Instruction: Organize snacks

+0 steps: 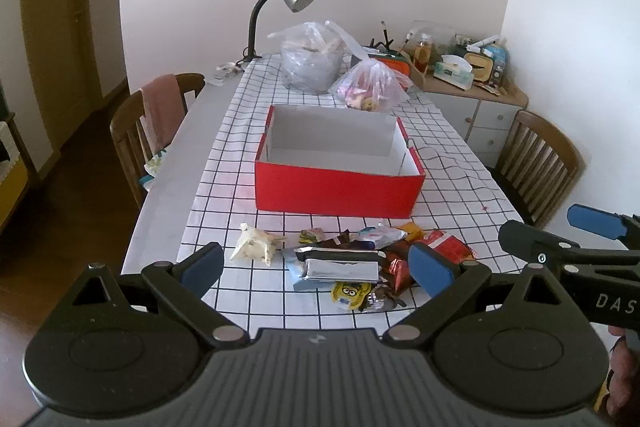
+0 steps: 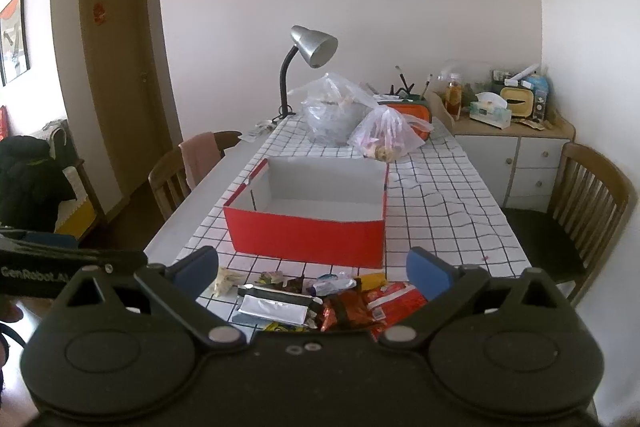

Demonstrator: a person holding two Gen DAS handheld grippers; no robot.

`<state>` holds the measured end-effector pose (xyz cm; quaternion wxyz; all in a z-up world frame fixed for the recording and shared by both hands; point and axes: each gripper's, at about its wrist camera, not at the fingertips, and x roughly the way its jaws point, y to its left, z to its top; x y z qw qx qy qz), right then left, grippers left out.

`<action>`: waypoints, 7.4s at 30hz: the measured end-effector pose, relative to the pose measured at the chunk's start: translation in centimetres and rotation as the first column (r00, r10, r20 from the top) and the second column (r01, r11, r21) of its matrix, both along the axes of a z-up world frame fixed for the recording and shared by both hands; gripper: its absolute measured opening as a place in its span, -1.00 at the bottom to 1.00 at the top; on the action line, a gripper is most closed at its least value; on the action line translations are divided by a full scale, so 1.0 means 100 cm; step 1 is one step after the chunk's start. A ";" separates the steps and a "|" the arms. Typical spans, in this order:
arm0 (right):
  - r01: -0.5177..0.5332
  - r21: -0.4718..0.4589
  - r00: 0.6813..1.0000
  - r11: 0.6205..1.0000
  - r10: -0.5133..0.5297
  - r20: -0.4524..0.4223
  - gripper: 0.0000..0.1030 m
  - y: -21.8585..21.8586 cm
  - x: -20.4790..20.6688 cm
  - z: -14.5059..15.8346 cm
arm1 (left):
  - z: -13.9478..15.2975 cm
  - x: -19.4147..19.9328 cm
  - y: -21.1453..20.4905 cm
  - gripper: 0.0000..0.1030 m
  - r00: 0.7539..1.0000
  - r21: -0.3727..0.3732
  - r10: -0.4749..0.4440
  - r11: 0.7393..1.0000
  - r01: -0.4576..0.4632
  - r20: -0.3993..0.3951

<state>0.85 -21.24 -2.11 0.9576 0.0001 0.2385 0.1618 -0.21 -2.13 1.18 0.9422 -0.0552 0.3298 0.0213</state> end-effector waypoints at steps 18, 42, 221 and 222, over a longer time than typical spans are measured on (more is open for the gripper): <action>0.001 0.018 1.000 1.000 0.000 -0.021 0.97 -0.009 -0.001 0.000 | -0.002 -0.005 -0.014 0.93 1.000 0.013 -0.015 1.000 0.015 -0.014; 0.039 0.008 0.999 0.999 -0.038 -0.012 0.98 -0.012 -0.014 0.000 | -0.004 -0.007 -0.020 0.93 0.998 0.023 -0.061 0.998 0.061 -0.025; -0.193 -0.162 0.917 0.968 0.119 -0.381 -0.17 0.077 0.368 -0.111 | -0.104 0.397 0.056 -0.30 0.909 -0.047 0.156 0.981 -0.189 -0.387; -0.200 -0.170 0.914 0.965 0.121 -0.388 -0.17 0.080 0.369 -0.116 | -0.109 0.401 0.055 -0.30 0.905 -0.034 0.158 0.982 -0.186 -0.396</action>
